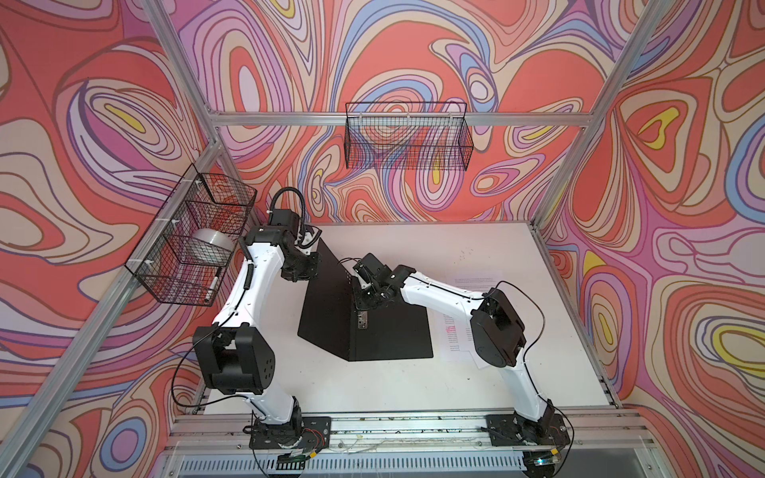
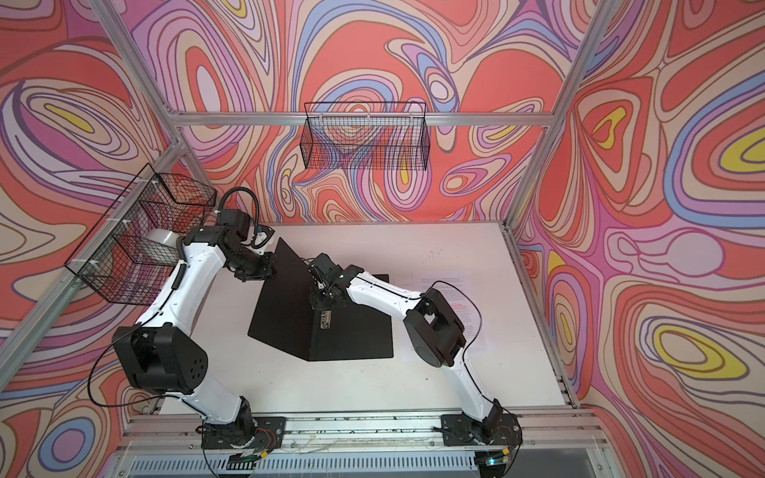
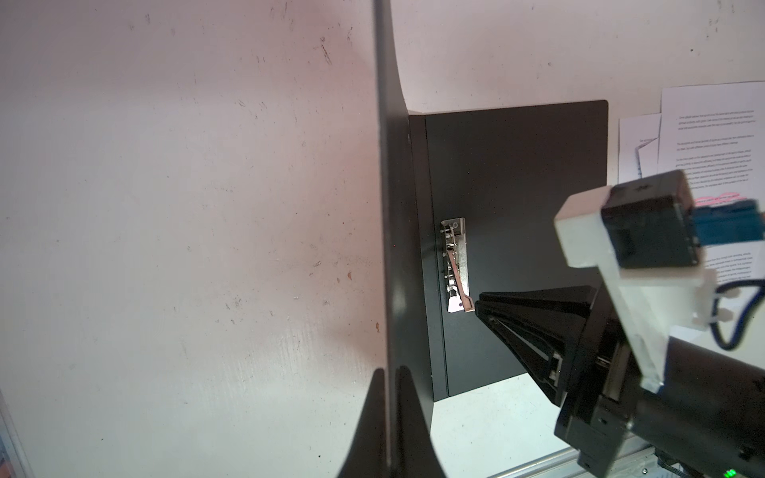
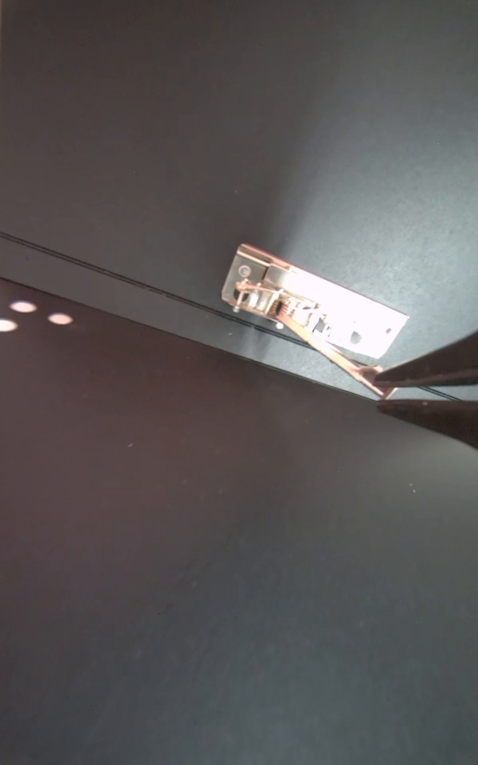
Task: Put the files into the folder
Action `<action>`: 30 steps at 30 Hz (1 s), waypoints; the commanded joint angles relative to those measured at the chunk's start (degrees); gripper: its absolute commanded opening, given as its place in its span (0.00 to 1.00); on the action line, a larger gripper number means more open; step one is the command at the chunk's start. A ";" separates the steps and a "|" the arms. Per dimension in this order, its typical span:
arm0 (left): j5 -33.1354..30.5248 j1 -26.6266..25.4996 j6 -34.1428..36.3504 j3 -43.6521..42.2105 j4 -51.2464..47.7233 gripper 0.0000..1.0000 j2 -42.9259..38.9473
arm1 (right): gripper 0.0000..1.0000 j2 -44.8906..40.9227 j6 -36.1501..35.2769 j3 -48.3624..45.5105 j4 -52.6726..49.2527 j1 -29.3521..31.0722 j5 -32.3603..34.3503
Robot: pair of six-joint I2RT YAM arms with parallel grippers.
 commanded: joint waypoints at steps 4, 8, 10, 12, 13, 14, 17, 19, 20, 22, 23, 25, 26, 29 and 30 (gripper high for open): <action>-2.67 0.51 0.76 -2.00 1.68 0.00 1.37 | 0.15 -4.33 -2.37 2.81 1.06 -0.78 4.51; -4.27 0.90 0.53 -4.59 4.92 0.00 1.28 | 0.22 -7.65 -3.14 2.23 0.38 -1.57 8.09; -4.76 1.49 0.24 -5.54 6.22 0.00 1.30 | 0.23 -9.59 -3.32 0.55 -0.37 -1.80 9.36; -5.31 2.03 0.28 -5.65 6.63 0.00 2.16 | 0.24 -12.06 -3.24 -2.91 -0.27 -1.86 10.39; -5.85 2.20 0.23 -5.52 6.66 0.00 2.60 | 0.25 -13.31 -3.05 -5.17 0.23 -1.86 10.70; -6.09 2.60 0.20 -5.40 6.66 0.00 3.00 | 0.25 -14.87 -2.56 -7.91 0.79 -1.82 11.39; -6.64 3.88 -0.01 -5.39 6.88 0.00 3.64 | 0.26 -18.69 -1.24 -14.83 2.45 -1.92 12.19; -6.69 4.81 0.19 -5.55 6.83 0.00 3.74 | 0.26 -20.58 -0.28 -19.10 4.04 -1.95 11.79; -6.78 5.24 0.24 -5.74 6.90 0.00 3.66 | 0.26 -21.42 0.18 -21.23 4.92 -1.89 11.28; -6.89 5.98 0.63 -6.29 7.03 0.04 3.48 | 0.26 -21.84 0.93 -24.16 6.26 -1.88 10.17; -6.97 6.36 0.76 -6.71 7.08 0.06 3.34 | 0.26 -21.95 1.53 -25.48 6.88 -1.90 9.84; -7.04 7.06 1.04 -7.44 7.27 0.10 3.08 | 0.25 -22.22 2.33 -28.09 8.93 -1.89 9.34; -7.05 7.38 1.10 -7.78 7.38 0.13 2.95 | 0.25 -22.31 2.68 -29.16 9.74 -1.88 9.27; -7.22 8.16 1.36 -9.02 7.75 0.18 2.61 | 0.25 -21.64 3.16 -30.84 10.99 -1.88 8.71; -7.31 8.41 1.37 -9.36 7.86 0.20 2.52 | 0.25 -21.44 3.26 -31.12 11.25 -1.90 8.45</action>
